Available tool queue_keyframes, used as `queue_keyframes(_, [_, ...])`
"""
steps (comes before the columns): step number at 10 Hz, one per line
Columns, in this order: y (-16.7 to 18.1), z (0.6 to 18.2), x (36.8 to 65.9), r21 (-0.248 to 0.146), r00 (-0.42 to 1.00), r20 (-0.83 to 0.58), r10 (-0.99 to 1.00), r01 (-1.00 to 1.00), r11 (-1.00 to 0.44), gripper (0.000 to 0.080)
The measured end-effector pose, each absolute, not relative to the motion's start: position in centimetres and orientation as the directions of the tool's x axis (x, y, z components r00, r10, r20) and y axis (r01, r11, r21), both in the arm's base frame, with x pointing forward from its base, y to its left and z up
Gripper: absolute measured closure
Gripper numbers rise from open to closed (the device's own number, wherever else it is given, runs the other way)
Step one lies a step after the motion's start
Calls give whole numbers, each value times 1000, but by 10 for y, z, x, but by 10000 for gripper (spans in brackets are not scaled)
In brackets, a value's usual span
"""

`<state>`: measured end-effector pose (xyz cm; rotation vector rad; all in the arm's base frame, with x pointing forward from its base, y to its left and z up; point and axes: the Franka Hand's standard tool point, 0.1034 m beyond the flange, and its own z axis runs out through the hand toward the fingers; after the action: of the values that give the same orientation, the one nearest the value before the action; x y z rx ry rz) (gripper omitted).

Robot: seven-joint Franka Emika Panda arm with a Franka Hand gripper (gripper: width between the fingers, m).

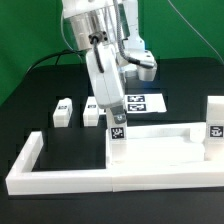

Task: Assemble desk

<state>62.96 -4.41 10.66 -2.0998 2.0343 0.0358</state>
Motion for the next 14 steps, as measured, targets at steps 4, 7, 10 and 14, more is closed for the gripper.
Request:
queue_keyframes(4, [-35, 109, 628, -118, 600, -77, -796, -799, -590, 180])
queue_keyframes(7, [-39, 108, 628, -128, 777, -44, -628, -628, -768, 151])
queue_keyframes(10, [-48, 111, 636, -92, 945, 50, -324, -319, -943, 150])
queue_keyframes(14, [-51, 111, 636, -96, 888, 36, -458, -453, -887, 509])
